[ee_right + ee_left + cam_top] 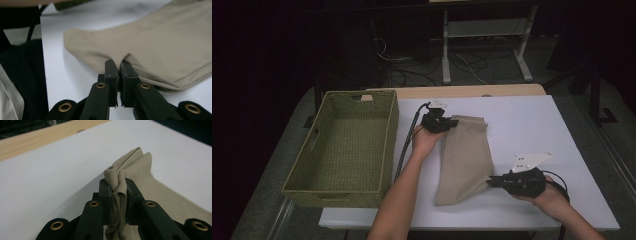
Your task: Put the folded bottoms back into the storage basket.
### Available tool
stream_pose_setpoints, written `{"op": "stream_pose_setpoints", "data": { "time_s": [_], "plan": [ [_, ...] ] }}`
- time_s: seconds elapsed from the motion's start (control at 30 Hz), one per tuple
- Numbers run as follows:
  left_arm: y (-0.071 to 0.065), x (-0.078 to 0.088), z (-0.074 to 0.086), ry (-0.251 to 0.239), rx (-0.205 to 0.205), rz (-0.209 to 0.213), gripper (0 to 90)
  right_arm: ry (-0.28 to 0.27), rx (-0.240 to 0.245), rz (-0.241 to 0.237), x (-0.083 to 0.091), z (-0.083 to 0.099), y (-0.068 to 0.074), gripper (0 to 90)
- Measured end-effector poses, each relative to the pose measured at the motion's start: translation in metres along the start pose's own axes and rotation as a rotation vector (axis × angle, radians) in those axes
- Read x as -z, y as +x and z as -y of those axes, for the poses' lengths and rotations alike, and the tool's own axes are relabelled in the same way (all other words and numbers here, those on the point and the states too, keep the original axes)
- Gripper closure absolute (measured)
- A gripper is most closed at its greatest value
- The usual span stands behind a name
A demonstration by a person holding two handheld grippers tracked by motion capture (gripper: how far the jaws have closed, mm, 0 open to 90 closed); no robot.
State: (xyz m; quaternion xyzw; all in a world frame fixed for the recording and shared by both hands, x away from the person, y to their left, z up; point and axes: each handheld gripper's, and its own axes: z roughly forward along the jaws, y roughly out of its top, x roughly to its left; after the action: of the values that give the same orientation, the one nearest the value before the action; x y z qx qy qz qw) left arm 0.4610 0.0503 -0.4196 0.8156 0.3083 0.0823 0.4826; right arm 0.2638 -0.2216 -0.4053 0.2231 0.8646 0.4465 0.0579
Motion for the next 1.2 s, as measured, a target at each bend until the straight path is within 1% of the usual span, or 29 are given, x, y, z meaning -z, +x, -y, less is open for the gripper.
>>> {"op": "stream_pose_setpoints", "data": {
  "time_s": [0.1, 0.3, 0.37, 0.5, 0.57, 0.6, 0.63, 0.73, 0.9, 1.1, 1.13, 1.2],
  "plan": [
    [-0.006, 0.005, -0.005, -0.021, -0.015, 0.011, 78.0, -0.019, -0.002, 0.005, 0.001, -0.008, -0.004, 84.3],
    [-0.017, 0.014, -0.018, -0.054, -0.039, 0.041, 78.1, -0.069, 0.010, 0.005, 0.004, -0.027, -0.009, 84.4],
    [-0.019, 0.018, -0.023, -0.064, -0.037, 0.049, 78.1, -0.082, 0.018, 0.011, 0.005, -0.033, -0.009, 84.4],
    [-0.023, 0.026, -0.033, -0.085, -0.024, 0.061, 78.0, -0.101, 0.025, 0.003, 0.006, -0.044, -0.012, 84.4],
    [-0.024, 0.031, -0.040, -0.084, -0.012, 0.074, 78.1, -0.110, 0.032, 0.003, 0.006, -0.050, -0.013, 84.3],
    [-0.026, 0.034, -0.045, -0.077, -0.013, 0.071, 78.1, -0.115, 0.033, 0.002, 0.007, -0.053, -0.013, 84.4],
    [-0.028, 0.037, -0.049, -0.067, -0.020, 0.065, 78.1, -0.124, 0.034, -0.001, 0.007, -0.056, -0.014, 84.4],
    [-0.032, 0.046, -0.063, -0.055, -0.029, 0.054, 78.0, -0.141, 0.034, -0.008, 0.009, -0.065, -0.015, 84.4],
    [-0.036, 0.066, -0.085, -0.046, -0.024, 0.057, 78.0, -0.170, 0.038, -0.028, 0.014, -0.086, -0.016, 84.4],
    [-0.039, 0.093, -0.105, -0.083, 0.005, 0.072, 78.0, -0.183, 0.064, -0.045, 0.023, -0.116, -0.013, 84.4],
    [-0.040, 0.097, -0.108, -0.089, 0.007, 0.074, 78.0, -0.182, 0.068, -0.044, 0.024, -0.121, -0.013, 84.3],
    [-0.042, 0.106, -0.113, -0.097, -0.002, 0.070, 78.0, -0.186, 0.076, -0.046, 0.026, -0.130, -0.012, 84.3]
  ]
}}
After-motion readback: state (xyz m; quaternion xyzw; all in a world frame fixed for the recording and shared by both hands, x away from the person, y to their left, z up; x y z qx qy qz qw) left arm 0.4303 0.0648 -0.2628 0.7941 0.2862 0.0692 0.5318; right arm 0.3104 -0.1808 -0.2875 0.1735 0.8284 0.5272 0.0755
